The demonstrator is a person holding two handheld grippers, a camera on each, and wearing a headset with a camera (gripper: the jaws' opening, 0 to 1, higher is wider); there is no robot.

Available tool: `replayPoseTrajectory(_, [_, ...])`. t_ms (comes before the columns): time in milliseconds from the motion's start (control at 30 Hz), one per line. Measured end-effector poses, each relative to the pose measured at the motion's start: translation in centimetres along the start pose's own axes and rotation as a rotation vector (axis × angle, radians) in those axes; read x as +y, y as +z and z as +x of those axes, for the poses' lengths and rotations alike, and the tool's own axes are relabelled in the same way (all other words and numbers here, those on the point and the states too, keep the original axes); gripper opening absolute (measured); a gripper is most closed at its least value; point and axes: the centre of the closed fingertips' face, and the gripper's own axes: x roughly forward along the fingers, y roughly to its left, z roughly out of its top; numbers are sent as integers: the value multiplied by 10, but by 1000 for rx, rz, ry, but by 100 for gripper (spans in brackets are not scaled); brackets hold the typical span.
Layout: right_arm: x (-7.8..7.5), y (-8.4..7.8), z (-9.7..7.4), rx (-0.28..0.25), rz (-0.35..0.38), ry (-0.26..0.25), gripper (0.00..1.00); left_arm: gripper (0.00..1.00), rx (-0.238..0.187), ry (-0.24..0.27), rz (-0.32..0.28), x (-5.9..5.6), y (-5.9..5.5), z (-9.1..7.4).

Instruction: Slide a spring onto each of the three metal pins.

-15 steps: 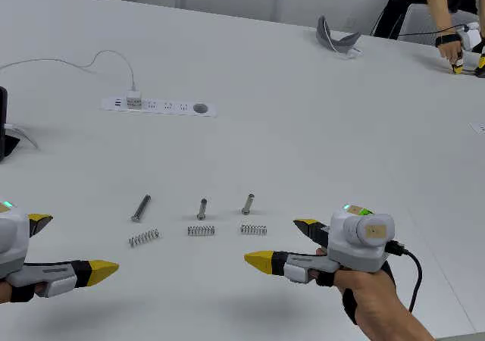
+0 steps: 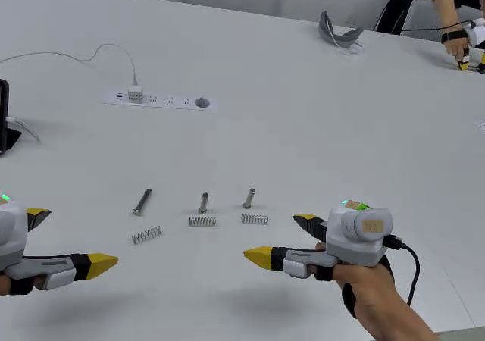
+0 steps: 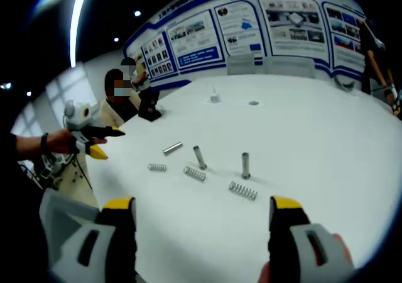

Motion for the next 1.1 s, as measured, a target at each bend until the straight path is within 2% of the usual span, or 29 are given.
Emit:
replayPoseTrajectory(367, [2,3,-1,-16,9,5,89,93,-8,-14,-4,-2,6,6])
replayPoseTrajectory(533, [1,0,-3,-10,8,0,90,91,6,-18,6,-1,9,13])
replayPoseTrajectory(833, [-1,-6,-7,0,18,-5,91,90,4,-33,-2,-1,18,23])
replayPoseTrajectory(1100, [1,-8,-9,4,21,-1,91,89,22,-45,4,-2,21,32])
